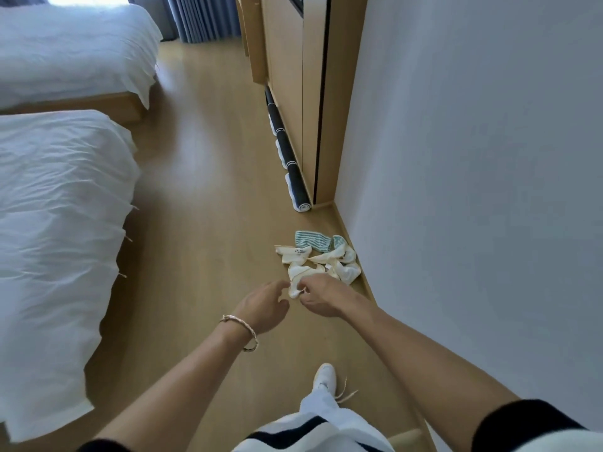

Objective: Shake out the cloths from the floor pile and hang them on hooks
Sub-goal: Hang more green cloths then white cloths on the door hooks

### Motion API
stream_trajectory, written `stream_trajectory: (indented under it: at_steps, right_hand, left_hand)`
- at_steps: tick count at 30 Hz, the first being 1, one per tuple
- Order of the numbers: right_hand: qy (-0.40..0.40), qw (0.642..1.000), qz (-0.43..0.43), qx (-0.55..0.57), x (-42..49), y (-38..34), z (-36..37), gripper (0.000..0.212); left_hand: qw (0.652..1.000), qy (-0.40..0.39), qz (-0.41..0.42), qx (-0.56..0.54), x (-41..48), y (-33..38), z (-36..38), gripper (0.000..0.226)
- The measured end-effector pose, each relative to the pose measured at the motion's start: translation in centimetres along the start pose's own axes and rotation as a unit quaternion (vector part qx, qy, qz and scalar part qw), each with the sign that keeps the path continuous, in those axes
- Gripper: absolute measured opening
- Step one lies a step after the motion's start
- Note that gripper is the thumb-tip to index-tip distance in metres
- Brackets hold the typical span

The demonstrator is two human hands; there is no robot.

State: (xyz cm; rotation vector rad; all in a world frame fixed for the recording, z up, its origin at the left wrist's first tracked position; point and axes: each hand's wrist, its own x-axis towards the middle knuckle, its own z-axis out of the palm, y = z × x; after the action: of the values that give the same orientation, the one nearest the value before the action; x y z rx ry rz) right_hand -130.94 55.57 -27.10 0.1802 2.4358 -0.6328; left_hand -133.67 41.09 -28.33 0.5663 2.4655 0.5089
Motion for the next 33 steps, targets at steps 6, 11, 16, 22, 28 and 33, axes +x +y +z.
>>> stream_trajectory:
  at_steps: [6, 11, 16, 22, 28, 33]
  right_hand:
    - [0.007, 0.999, -0.033, 0.022, 6.8, 3.5, -6.9, 0.034]
    - [-0.045, 0.999, -0.015, 0.025, 10.6, 6.0, -9.4, 0.044]
    - [-0.064, 0.998, 0.009, 0.020, 15.2, 8.1, -12.2, 0.044]
    - [-0.067, 0.995, 0.046, 0.050, 21.8, 10.1, -15.7, 0.042]
    - [-0.096, 0.988, 0.099, 0.066, 28.7, 11.9, -18.7, 0.044]
    - [-0.111, 0.983, 0.114, 0.092, 34.5, 14.3, -19.6, 0.043]
  left_hand:
    - [0.999, -0.011, -0.037, -0.015, 7.8, 2.5, -2.5, 0.044]
    - [0.997, -0.049, -0.052, -0.007, 13.1, 3.6, -3.0, 0.045]
    - [0.997, -0.056, -0.043, -0.010, 19.1, 4.2, -4.7, 0.046]
    - [0.996, -0.082, -0.034, -0.022, 27.8, 3.2, -6.6, 0.047]
    - [0.992, -0.113, -0.048, -0.025, 36.6, 1.0, -8.4, 0.048]
    - [0.991, -0.117, -0.060, -0.025, 42.0, 0.1, -8.7, 0.050]
